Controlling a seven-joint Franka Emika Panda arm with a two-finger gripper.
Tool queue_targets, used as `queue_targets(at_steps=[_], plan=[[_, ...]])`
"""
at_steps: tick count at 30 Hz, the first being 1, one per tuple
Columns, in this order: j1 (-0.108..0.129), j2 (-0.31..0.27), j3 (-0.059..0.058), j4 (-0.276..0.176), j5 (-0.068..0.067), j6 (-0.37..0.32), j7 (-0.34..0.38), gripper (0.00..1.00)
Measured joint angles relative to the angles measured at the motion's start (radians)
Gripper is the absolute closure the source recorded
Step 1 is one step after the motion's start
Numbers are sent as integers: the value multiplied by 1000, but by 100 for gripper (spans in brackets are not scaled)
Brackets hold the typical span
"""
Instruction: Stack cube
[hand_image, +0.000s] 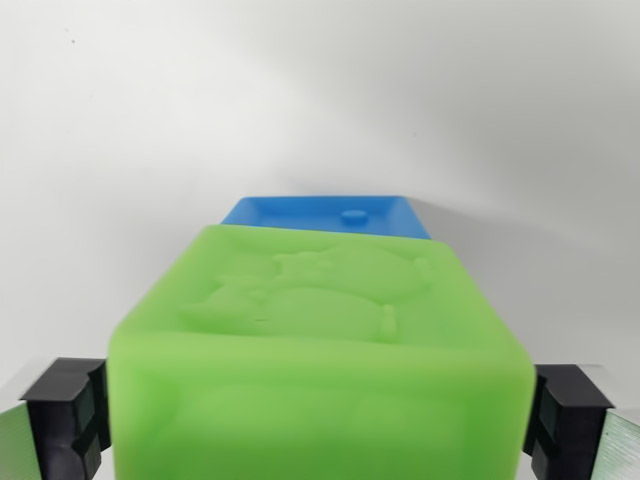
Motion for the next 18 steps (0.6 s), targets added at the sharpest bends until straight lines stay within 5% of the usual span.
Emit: queue_targets(at_steps=[18], plan=[[0,-54,0,-7,0,-43,0,0]])
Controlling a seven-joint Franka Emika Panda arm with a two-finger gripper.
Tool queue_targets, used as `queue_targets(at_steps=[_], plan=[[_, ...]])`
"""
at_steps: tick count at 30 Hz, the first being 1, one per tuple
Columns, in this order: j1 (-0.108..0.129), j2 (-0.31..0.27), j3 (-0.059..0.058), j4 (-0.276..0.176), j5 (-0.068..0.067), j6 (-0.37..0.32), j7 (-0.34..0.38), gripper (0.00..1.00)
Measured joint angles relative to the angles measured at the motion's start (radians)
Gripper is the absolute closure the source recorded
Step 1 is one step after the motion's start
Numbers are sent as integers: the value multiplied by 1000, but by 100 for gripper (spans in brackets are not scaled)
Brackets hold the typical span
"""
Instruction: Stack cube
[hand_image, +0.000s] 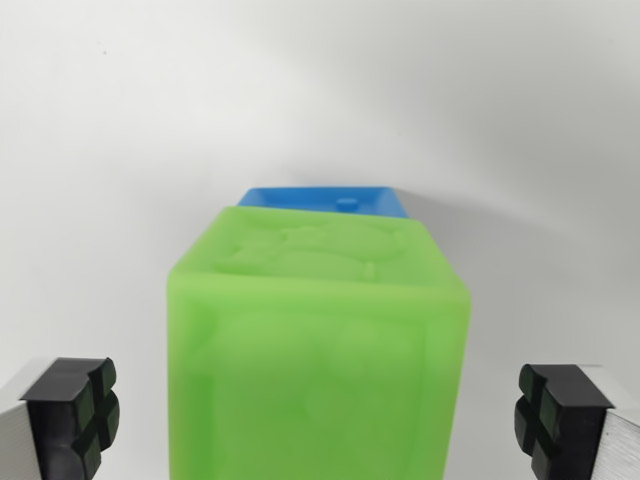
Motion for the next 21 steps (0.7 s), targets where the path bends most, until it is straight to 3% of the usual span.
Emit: queue_targets(at_steps=[21], plan=[[0,-140,1,1,4,-139,-1,0]])
